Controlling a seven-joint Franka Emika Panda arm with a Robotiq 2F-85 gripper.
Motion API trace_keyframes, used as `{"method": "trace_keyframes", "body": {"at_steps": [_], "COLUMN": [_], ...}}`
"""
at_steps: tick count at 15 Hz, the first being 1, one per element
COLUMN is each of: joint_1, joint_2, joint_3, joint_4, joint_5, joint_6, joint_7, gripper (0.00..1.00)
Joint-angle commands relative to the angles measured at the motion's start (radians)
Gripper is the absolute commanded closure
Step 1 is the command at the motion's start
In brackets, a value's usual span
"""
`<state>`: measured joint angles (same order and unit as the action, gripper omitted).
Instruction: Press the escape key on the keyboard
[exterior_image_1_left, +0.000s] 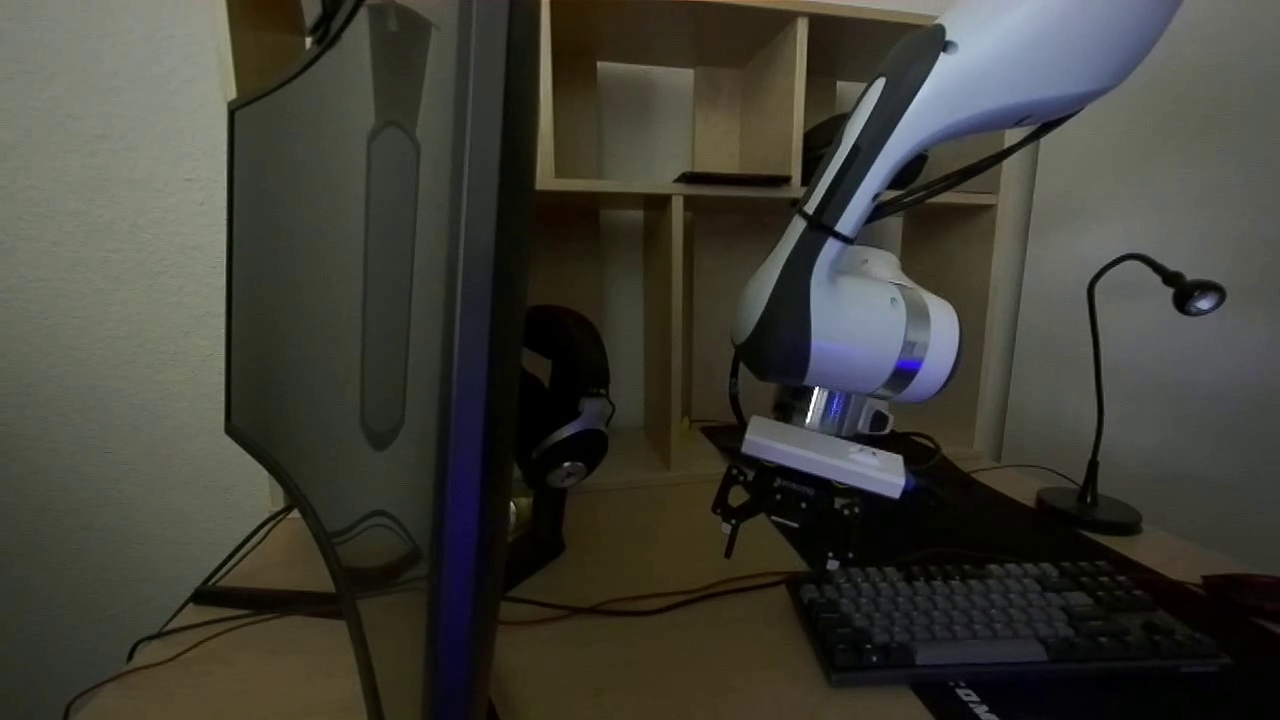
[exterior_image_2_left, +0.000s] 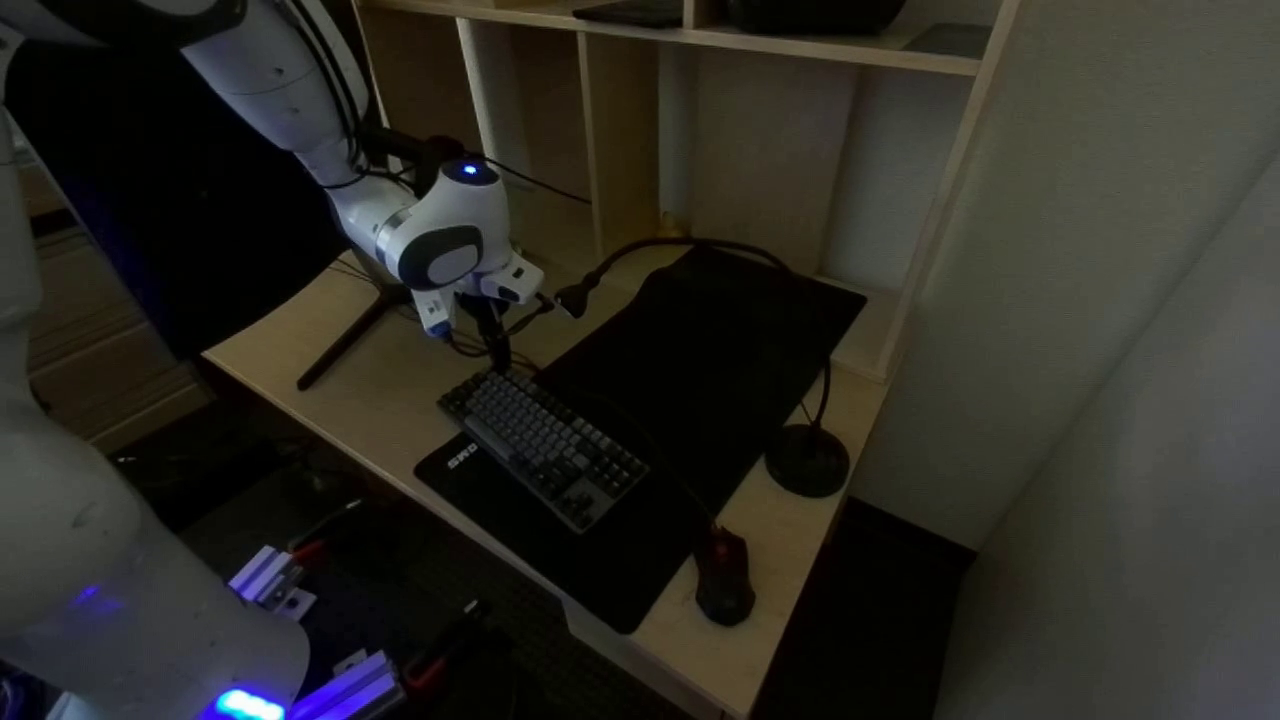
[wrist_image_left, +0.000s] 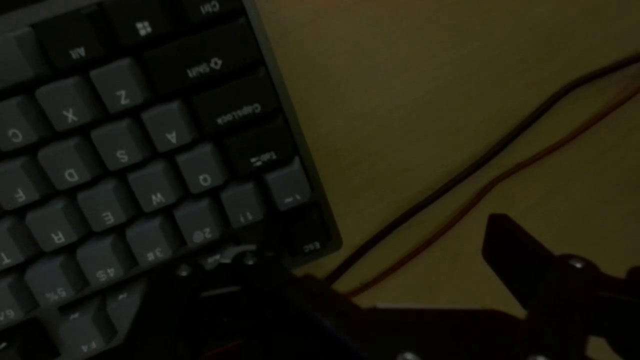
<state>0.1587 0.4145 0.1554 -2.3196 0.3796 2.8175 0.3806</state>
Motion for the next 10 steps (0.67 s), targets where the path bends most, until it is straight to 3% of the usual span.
{"method": "trace_keyframes", "body": {"at_steps": [1,10], "joint_1": [0.017,0.080], "joint_2": [-0.005,-0.277], "joint_3": [0.002,-0.071], "joint_4": [-0.028,-0.223], "joint_5": [0.006,-0.128], "joint_6": [0.055,-0.018], "joint_7": [0.014,0.136], "gripper": [0.00,0.00]}}
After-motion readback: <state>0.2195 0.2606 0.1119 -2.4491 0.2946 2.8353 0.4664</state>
